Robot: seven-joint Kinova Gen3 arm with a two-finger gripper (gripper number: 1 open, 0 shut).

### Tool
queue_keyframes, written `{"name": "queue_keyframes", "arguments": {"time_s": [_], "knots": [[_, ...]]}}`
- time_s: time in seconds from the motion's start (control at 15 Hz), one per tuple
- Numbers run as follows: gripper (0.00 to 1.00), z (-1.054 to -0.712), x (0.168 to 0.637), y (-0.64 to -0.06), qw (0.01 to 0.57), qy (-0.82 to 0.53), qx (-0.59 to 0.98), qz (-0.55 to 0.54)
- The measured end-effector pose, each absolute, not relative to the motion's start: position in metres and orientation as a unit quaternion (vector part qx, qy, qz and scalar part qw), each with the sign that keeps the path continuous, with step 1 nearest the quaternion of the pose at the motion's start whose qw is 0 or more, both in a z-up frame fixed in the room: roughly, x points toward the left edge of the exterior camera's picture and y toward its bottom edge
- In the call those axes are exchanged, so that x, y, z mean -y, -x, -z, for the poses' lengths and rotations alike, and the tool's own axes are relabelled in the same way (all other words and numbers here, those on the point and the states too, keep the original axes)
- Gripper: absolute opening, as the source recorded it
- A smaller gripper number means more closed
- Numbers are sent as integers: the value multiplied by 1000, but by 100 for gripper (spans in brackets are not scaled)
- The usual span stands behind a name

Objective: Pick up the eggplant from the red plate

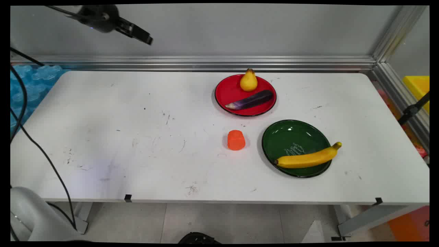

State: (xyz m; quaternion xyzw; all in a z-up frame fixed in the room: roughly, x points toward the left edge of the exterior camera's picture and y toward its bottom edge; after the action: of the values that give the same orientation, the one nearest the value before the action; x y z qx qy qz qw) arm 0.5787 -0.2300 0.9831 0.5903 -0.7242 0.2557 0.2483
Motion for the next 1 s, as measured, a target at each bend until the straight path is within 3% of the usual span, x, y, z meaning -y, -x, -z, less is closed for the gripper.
{"name": "queue_keyframes", "arguments": {"time_s": [0.47, 1.0], "knots": [[100, -969, 257, -508, 242, -471, 820, -216], [100, -938, 319, -430, 232, -403, 867, -181]]}}
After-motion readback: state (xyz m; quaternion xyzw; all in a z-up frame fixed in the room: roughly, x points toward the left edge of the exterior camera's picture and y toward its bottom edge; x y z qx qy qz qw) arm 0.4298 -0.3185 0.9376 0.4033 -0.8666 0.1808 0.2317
